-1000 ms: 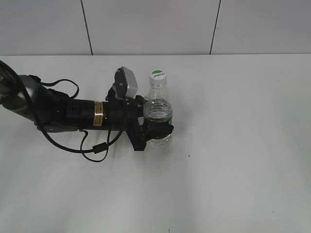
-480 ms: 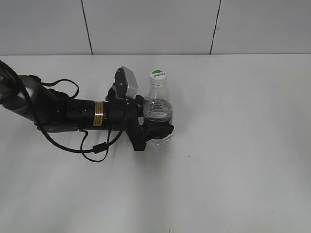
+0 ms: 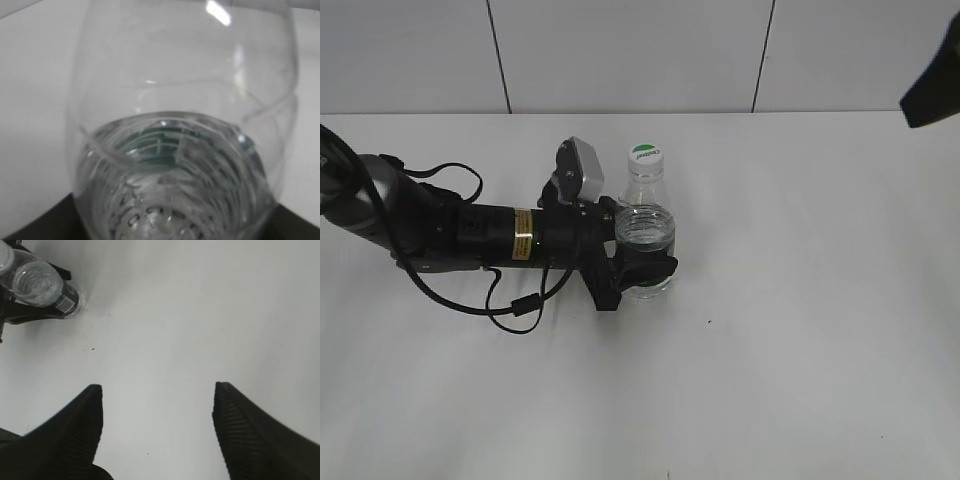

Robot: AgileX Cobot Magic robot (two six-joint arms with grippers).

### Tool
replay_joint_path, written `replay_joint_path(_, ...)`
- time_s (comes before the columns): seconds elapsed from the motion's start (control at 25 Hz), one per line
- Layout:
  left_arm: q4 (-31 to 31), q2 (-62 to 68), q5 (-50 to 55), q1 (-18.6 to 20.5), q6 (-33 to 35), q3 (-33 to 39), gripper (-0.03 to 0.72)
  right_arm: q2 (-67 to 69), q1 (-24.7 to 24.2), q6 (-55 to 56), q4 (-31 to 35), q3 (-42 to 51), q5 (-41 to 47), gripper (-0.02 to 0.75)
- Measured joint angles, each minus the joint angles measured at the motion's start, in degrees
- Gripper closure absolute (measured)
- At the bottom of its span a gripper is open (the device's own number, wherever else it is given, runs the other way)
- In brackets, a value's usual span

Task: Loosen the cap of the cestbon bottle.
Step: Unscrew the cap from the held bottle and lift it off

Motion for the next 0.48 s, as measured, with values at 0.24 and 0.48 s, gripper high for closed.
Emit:
replay_joint_path(0.24,0.00,0.00,0.00,0.00,0.00,0.00,0.279,9.39,7.38,0.51,-0.12,-9.11,4.24,0.217)
replay_joint_path(0.48,0.00,0.00,0.00,0.00,0.00,0.00,0.279,19.54,14.98,2.19,-4.33,-20.54,9.26,0.219)
